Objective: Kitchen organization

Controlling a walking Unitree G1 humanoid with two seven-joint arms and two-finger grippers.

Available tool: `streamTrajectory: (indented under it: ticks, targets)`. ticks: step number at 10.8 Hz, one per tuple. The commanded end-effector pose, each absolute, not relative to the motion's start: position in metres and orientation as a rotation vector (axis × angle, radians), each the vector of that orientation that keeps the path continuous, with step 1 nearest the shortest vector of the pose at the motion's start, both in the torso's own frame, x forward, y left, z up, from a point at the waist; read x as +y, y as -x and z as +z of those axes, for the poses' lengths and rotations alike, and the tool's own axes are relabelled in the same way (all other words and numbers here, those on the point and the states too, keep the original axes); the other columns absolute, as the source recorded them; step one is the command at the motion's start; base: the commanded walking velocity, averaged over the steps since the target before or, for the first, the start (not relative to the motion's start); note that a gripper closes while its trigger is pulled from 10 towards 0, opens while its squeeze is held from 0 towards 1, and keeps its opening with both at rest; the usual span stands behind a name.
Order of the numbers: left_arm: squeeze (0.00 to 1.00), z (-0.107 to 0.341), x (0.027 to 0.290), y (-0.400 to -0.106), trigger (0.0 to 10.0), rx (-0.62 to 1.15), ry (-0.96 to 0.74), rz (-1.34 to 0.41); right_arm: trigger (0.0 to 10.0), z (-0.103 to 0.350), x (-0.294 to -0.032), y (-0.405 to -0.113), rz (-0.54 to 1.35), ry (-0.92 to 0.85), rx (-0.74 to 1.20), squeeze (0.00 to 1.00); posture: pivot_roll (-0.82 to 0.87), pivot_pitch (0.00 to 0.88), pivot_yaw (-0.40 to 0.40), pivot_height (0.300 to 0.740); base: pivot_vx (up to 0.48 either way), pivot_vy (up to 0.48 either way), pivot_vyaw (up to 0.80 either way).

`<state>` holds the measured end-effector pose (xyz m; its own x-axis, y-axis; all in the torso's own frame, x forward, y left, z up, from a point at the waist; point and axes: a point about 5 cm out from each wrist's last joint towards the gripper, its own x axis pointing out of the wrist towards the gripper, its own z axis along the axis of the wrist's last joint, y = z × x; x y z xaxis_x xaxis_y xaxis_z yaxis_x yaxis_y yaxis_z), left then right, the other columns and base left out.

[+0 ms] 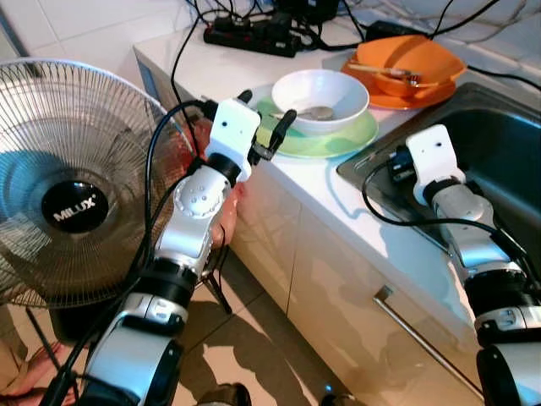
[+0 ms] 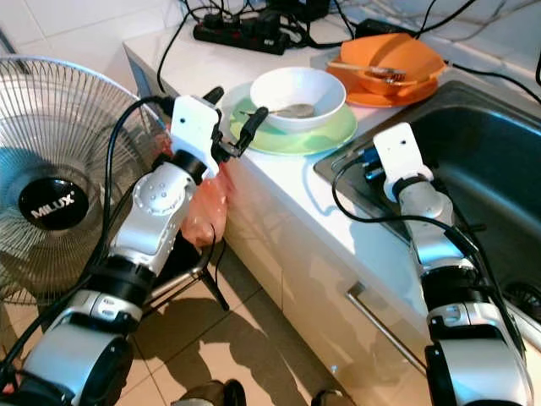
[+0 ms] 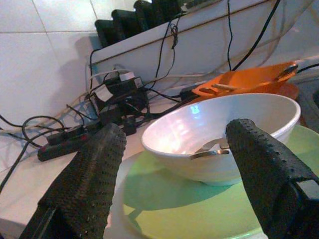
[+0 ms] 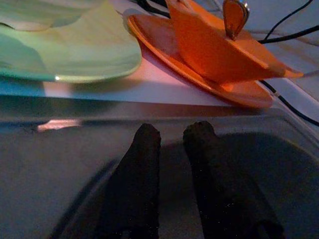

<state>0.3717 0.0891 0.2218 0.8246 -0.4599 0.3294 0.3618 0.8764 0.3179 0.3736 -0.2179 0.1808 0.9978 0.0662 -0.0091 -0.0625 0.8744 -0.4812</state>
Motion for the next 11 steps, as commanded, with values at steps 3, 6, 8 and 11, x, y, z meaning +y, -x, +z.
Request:
streamTrajectory:
  ticks: [3,6,8,11]
  targets:
    - [0.00,0.2268,0.0866,-0.3761,10.0,-0.432,-0.241,-0.454,10.0,0.1814,-0.2165,-0.3722,0.065,0.491,-0.020,0.00,-0.01,0.108,0.052,0.740,0.000,0.000,0.00]
    - [0.00,0.2284,0.0845,-0.3775,2.7,-0.446,-0.244,-0.459,10.0,0.1810,-0.2156,-0.3718,0.065,0.489,-0.022,0.00,-0.01,0.104,0.054,0.740,0.000,0.000,0.00]
    - [0.00,0.2293,0.0823,-0.3778,1.1,-0.452,-0.240,-0.468,10.0,0.1807,-0.2145,-0.3717,0.068,0.488,-0.023,0.00,-0.02,0.103,0.055,0.740,0.000,0.000,0.00]
    - [0.00,0.2308,0.0812,-0.3785,3.6,-0.456,-0.234,-0.472,10.0,0.1806,-0.2156,-0.3715,0.063,0.488,-0.021,0.00,-0.02,0.110,0.055,0.740,0.000,0.000,0.00]
